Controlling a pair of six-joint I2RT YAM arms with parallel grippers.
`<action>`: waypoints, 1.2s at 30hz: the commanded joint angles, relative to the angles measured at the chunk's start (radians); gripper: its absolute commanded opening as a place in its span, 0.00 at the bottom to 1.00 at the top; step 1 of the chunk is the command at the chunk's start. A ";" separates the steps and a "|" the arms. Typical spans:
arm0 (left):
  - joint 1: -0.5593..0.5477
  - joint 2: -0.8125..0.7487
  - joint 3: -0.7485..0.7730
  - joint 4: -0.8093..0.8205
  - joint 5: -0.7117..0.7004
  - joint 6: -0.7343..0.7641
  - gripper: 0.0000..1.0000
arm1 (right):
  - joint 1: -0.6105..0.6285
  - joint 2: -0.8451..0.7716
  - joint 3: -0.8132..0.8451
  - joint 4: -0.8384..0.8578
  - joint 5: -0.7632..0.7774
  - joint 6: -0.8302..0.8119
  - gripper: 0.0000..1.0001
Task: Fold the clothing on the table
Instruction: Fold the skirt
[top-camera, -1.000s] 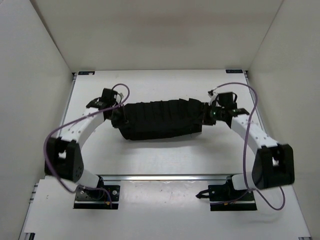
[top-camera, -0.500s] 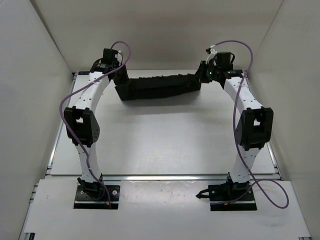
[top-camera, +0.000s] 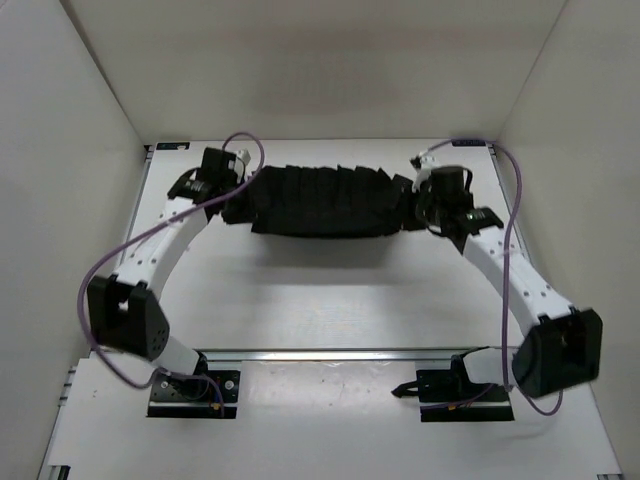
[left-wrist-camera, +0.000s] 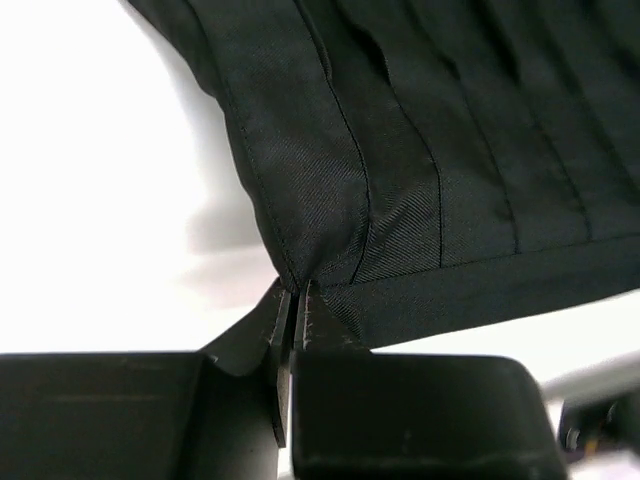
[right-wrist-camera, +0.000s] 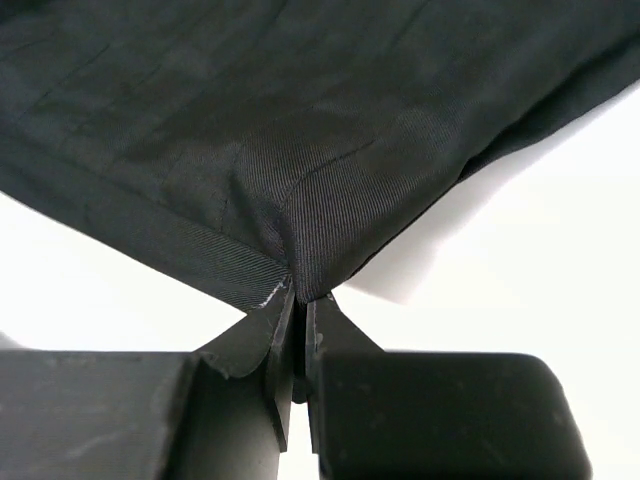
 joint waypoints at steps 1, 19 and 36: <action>-0.033 -0.229 -0.182 -0.037 -0.045 -0.013 0.00 | 0.029 -0.198 -0.196 -0.028 0.100 0.098 0.00; 0.081 0.019 -0.177 0.044 0.038 -0.012 0.00 | -0.104 0.174 -0.070 0.064 -0.148 0.130 0.07; 0.067 0.183 0.058 -0.021 -0.011 0.042 0.98 | -0.102 0.280 0.035 0.110 -0.187 0.096 0.69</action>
